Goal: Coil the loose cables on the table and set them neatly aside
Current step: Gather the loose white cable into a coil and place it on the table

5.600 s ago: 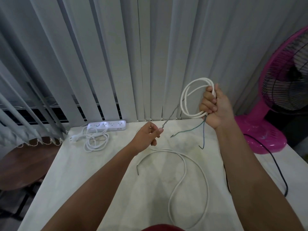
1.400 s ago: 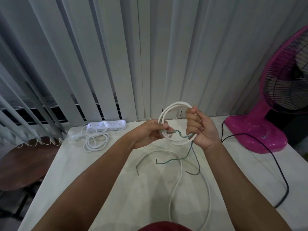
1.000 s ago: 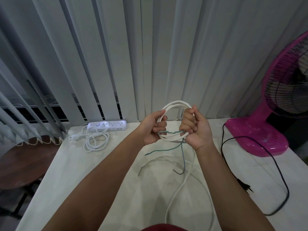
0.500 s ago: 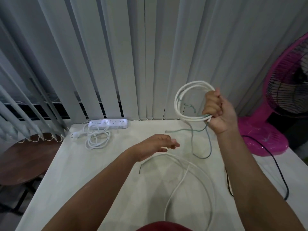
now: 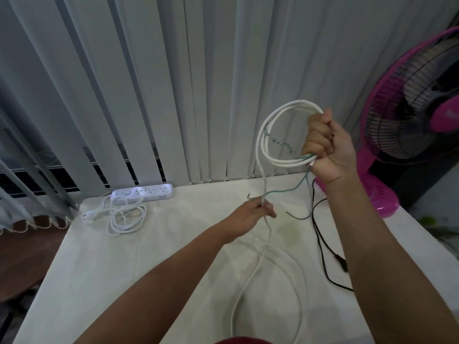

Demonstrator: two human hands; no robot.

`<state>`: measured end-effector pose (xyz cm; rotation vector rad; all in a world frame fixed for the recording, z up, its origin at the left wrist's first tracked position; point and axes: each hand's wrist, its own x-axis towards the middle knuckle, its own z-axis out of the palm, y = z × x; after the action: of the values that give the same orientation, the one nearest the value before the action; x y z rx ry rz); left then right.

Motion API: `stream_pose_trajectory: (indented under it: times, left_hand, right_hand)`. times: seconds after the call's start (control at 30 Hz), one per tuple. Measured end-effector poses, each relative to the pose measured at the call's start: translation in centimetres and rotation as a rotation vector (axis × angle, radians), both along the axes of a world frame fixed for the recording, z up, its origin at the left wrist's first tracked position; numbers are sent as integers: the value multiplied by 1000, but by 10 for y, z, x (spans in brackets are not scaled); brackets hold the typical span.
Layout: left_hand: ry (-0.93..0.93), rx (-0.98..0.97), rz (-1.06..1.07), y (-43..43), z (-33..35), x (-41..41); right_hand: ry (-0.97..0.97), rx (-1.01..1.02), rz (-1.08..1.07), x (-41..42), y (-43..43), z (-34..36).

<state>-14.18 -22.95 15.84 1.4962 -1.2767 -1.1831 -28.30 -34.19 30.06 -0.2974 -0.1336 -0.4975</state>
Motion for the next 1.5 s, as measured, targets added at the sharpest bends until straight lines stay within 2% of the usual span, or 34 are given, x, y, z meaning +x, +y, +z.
stream_pose_trajectory:
  times: [0.1, 0.17, 0.23, 0.3, 0.37, 0.43, 0.5, 0.53, 0.6, 0.67, 0.73, 0.83, 0.93, 1.07, 1.2, 1.27, 1.33, 1.4, 1.5]
  left_hand:
    - [2, 118, 2, 10, -31, 10]
    - [56, 116, 39, 14, -42, 16]
    - [156, 82, 153, 14, -43, 21]
    - [144, 67, 311, 11, -35, 27]
    - [-105, 92, 385, 5, -23, 35]
    - [-529, 97, 282, 1, -8, 43]
    - [-809, 109, 119, 0, 11, 46]
    - [-861, 114, 27, 0, 21, 45]
    - [-846, 134, -164, -1, 42, 40]
    - [-769, 114, -299, -1, 62, 32]
    - [-680, 42, -337, 2, 78, 29]
    - [-587, -29, -280, 7, 94, 37]
    - [-438, -114, -123, 12, 94, 53]
    - [-395, -284, 140, 14, 87, 71]
    - [-711, -395, 349, 15, 72, 80]
    - [-771, -402, 462, 14, 64, 85]
    - [-805, -352, 484, 11, 58, 86]
    - [-684, -283, 441, 9, 51, 86]
    - [-247, -155, 403, 13, 39, 81]
  right_hand:
    - [-32, -65, -113, -18, -15, 11]
    - [15, -118, -254, -26, -22, 13]
    - [125, -214, -419, -29, -27, 11]
    - [301, -318, -576, -24, -28, 8]
    - [496, -388, -716, -15, -27, 4]
    - [699, -512, -862, -5, -23, 0]
    - [873, -706, -969, 8, -16, -4]
    - [934, -792, -992, 15, -13, -8]
    - [1009, -929, -997, 28, -7, -16]
    - [1091, -1098, -973, 41, 0, -26]
    - [1137, -1251, -899, 50, 8, -39]
    - [1193, -1352, -734, 55, 20, -52]
    - [1199, -1428, -509, 53, 32, -59]
    - [1161, -1146, -211, 52, 47, -64]
    - [1156, -947, 30, 52, 54, -66]
    - [1073, -881, 174, 51, 57, -66]
    - [956, -829, 291, 48, 59, -63]
    - [841, -764, 328, 46, 58, -55]
    - [713, -661, 252, 40, 47, -41]
